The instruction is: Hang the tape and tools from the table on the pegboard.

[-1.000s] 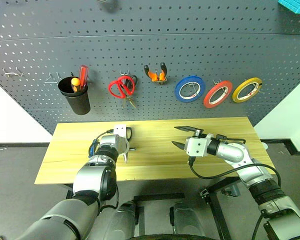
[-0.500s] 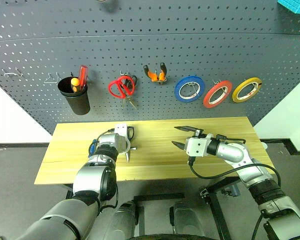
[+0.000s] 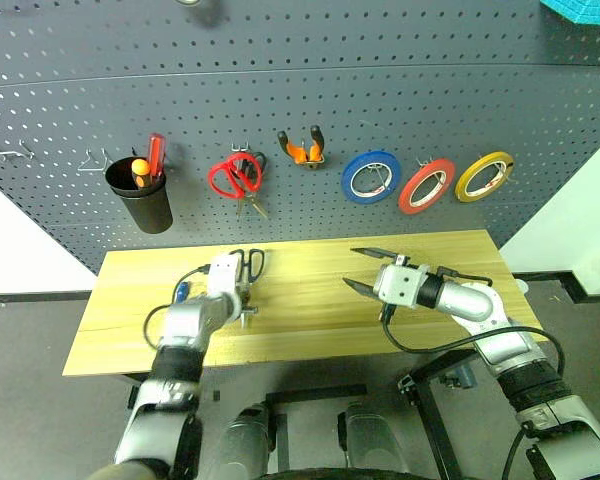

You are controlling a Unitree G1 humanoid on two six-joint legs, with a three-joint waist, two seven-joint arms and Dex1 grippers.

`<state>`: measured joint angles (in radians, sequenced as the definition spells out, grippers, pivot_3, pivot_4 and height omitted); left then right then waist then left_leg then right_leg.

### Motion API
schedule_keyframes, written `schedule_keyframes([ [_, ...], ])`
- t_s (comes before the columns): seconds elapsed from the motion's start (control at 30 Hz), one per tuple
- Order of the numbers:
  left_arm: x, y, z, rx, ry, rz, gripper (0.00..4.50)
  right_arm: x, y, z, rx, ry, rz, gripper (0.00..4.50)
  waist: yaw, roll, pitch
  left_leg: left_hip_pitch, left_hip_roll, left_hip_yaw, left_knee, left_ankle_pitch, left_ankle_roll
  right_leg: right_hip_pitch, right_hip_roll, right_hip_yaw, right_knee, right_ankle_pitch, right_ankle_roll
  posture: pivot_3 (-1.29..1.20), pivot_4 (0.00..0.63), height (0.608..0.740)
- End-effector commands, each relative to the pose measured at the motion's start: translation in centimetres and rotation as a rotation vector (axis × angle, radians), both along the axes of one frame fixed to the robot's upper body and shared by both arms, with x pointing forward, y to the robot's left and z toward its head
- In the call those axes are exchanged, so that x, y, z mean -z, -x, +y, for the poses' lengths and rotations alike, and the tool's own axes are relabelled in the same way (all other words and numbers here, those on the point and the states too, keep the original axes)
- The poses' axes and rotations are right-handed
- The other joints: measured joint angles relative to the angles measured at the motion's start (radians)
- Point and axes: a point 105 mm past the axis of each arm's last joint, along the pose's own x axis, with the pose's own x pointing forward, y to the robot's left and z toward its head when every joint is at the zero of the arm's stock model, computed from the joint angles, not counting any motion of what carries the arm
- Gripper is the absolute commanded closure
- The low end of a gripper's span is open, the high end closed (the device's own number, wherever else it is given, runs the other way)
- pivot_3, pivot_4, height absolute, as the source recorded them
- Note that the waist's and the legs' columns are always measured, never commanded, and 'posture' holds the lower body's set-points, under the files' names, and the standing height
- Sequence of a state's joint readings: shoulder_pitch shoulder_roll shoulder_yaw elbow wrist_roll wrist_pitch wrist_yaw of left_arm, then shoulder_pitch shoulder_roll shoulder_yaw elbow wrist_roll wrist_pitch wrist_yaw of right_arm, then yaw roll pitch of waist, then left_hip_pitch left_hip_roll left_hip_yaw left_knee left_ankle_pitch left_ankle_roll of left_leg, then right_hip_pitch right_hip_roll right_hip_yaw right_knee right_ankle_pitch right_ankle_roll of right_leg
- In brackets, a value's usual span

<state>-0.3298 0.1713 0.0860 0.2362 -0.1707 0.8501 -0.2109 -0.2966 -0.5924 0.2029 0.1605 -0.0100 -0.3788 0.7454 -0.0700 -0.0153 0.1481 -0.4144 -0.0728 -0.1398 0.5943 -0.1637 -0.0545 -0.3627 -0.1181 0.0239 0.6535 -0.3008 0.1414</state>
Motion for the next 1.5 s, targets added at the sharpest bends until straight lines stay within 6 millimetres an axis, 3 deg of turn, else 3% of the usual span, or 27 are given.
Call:
schedule_keyframes([
  [0.03, -3.6, -0.6, 0.4, 0.059, 0.022, -0.248, 3.98, -3.6, 0.6, 0.9, -0.067, -0.208, 0.016, 1.52, 0.005, 0.000, 0.000, 0.000, 0.000, 0.000, 0.000, 0.000, 0.000, 0.000, 0.000, 0.000, 0.000, 0.000, 0.000, -0.09, 0.094, 0.725],
  [0.13, -5.7, 0.6, 1.4, 0.128, 0.022, -0.486, 3.98, -5.5, 1.8, 1.4, -0.172, -0.370, 0.115, 1.52, 0.008, 0.000, 0.000, 0.000, 0.001, 0.000, 0.001, -0.001, -0.002, 0.001, 0.000, 0.000, -0.002, 0.000, -0.002, -0.08, 0.090, 0.725],
  [0.47, -7.8, 3.7, 2.6, 0.175, 0.076, -0.847, 3.98, -9.1, 2.5, 1.8, -0.292, -0.571, 0.253, 1.52, 0.032, 0.003, -0.003, -0.001, 0.002, 0.000, 0.000, -0.002, -0.002, 0.001, -0.002, 0.000, -0.006, -0.002, -0.007, -0.07, 0.080, 0.725],
  [0.67, -9.8, 2.4, 2.3, 0.143, 0.079, -0.969, 3.98, -9.0, 3.2, 2.1, -0.346, -0.587, 0.304, 1.52, 0.033, 0.003, -0.004, -0.006, 0.000, 0.000, 0.000, -0.001, 0.000, -0.005, -0.001, 0.000, -0.006, -0.001, -0.006, -0.07, 0.073, 0.725],
  [0.93, -13.0, -0.6, 0.3, 0.164, 0.089, -1.076, 3.98, -8.5, 3.2, 2.5, -0.342, -0.584, 0.317, 1.52, 0.028, 0.003, -0.006, -0.006, 0.000, 0.001, 0.000, 0.000, 0.001, -0.005, -0.001, -0.001, -0.005, 0.001, -0.002, -0.08, 0.061, 0.725],
  [1.17, -13.6, -2.5, -0.1, 0.150, 0.055, -1.083, 3.98, -8.3, 3.3, 2.5, -0.329, -0.581, 0.315, 1.52, 0.026, 0.002, -0.008, -0.006, 0.000, 0.001, 0.000, 0.000, 0.001, -0.005, 0.000, -0.001, -0.004, 0.001, -0.001, -0.09, 0.055, 0.725],
  [1.5, -12.5, -4.1, -0.5, 0.168, 0.002, -1.020, 3.98, -7.9, 3.3, 2.4, -0.306, -0.577, 0.314, 1.52, 0.025, 0.001, -0.012, -0.006, 0.000, 0.001, 0.001, 0.000, 0.001, -0.005, 0.000, -0.001, -0.004, 0.002, 0.000, -0.09, 0.051, 0.725],
])
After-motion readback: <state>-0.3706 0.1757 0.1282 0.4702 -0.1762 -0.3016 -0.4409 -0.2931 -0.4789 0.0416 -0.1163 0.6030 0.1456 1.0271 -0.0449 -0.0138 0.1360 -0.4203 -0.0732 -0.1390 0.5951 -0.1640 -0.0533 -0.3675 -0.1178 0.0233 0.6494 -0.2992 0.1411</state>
